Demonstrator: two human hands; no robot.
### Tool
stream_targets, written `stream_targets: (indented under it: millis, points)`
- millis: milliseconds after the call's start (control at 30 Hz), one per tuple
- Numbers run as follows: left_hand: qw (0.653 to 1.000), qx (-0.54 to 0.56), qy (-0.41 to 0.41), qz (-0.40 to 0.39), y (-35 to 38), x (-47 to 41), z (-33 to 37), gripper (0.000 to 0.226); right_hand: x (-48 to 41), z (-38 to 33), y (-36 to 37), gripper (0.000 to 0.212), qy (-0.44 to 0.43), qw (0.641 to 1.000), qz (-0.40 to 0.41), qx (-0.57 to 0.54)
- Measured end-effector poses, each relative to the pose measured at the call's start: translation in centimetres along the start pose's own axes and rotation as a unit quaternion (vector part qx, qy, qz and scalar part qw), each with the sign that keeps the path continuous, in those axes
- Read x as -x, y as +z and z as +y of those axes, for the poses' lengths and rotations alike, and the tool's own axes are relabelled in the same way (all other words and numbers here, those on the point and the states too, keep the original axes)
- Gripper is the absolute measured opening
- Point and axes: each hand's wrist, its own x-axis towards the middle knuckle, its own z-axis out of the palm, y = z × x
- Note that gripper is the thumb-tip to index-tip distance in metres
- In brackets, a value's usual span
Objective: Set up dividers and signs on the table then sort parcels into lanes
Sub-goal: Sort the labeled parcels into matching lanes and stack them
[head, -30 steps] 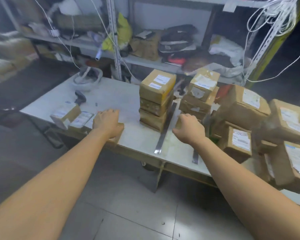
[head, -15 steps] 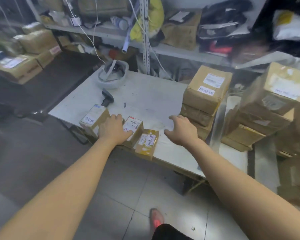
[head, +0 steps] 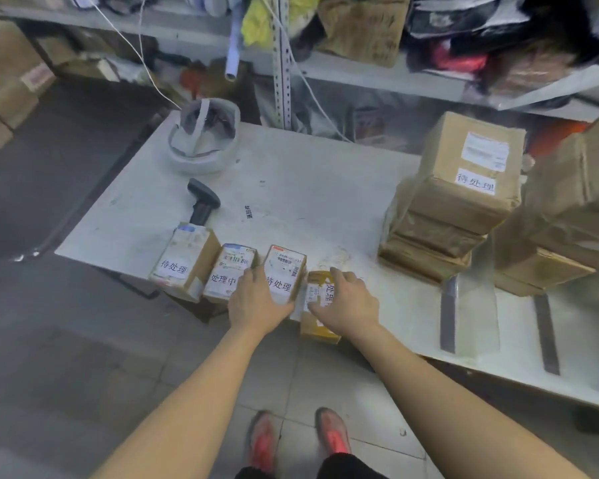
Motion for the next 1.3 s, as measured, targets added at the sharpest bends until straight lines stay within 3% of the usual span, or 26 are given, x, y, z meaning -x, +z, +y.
stream_targets:
  millis: [133,433,600,1100,1300]
  points:
    - [0.998,0.058,0.001,-0.018,1.1,-0.6,-1.7,0.119,1.6,-2.5,2.9,0.091,0.09,0.995,0.027,-0.027]
    - [0.988,0.152,0.026,-0.009,-0.6,-1.4,-2.2,0.106,2.2,-5.0,5.2,0.105,0.259,0.96,0.036,-0.101]
    - [0.99,0.122,0.071,-0.012,-1.3,-2.1,-2.0,0.09,2.8,-5.0,4.4,0.099,0.268,0.958,0.067,-0.082]
    - [0.977,0.136,0.157,0.054,-3.3,1.7,8.6,0.087,7.6,3.2,-5.8,0.11,0.245,0.948,0.19,-0.063]
    - [0.974,0.116,0.184,0.068,-1.8,6.5,14.6,0.089,11.4,10.1,-10.0,0.092,0.222,0.942,0.23,-0.097]
